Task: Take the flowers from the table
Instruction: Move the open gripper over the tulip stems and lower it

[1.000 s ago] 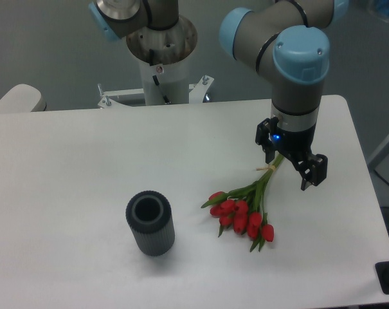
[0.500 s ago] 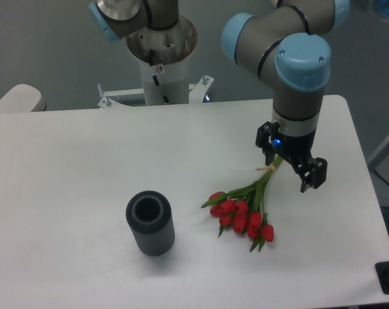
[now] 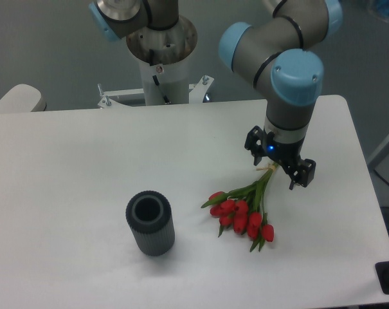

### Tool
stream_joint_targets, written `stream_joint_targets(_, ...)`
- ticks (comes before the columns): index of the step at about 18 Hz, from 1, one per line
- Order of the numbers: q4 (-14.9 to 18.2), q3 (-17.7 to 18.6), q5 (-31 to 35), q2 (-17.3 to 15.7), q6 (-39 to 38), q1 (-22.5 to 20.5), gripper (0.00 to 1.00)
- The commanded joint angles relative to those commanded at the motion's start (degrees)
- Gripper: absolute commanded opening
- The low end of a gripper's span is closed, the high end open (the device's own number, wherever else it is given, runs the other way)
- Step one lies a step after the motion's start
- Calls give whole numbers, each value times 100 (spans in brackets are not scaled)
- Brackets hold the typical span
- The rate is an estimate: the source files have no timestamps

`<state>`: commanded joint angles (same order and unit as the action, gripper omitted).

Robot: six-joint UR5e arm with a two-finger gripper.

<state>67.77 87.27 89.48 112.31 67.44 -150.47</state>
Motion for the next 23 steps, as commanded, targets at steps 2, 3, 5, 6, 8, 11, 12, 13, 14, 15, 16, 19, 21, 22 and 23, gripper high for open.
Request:
stream_joint_targets(2,-192,149,-123,54,-152,-61,100)
stream_joint_targets(3,-437,263,-210,89,-152,-88,100)
stream_joint_targets(5,-807,552,-247,106,-82,-132,100)
stream_joint_targets(6,-922,676,-247,115,-12,-184,100)
stream_joint_targets(8,-1020,799,-238,142,216,-220,100)
stream_joint_targets(11,-1142,1010,-220,150,349,-246,100)
stream_joint_targets(12,-1265,1081,-220,142,384,-264,100)
stream_joint_targets(13,-1379,1194,-220,133,375,-290,100)
stream_joint_targets(14,-1545,1300,-220,142,375,-316,100)
stream_joint_targets(15,-1730,1379,-220,142,384,-317,100)
stream_joint_targets(16,-1819,1424,-220,159,384,-317,100)
stream_joint_targets(19,-1855,1433,-220,229,384,-325,100)
stream_joint_targets(21,-1863,1512,-211,221,480,-334,100)
stream_joint_targets(22,-1863,1529,-211,212,533,-343,100)
stream_joint_targets(23,-1855,1538,-211,203,612,-343,100)
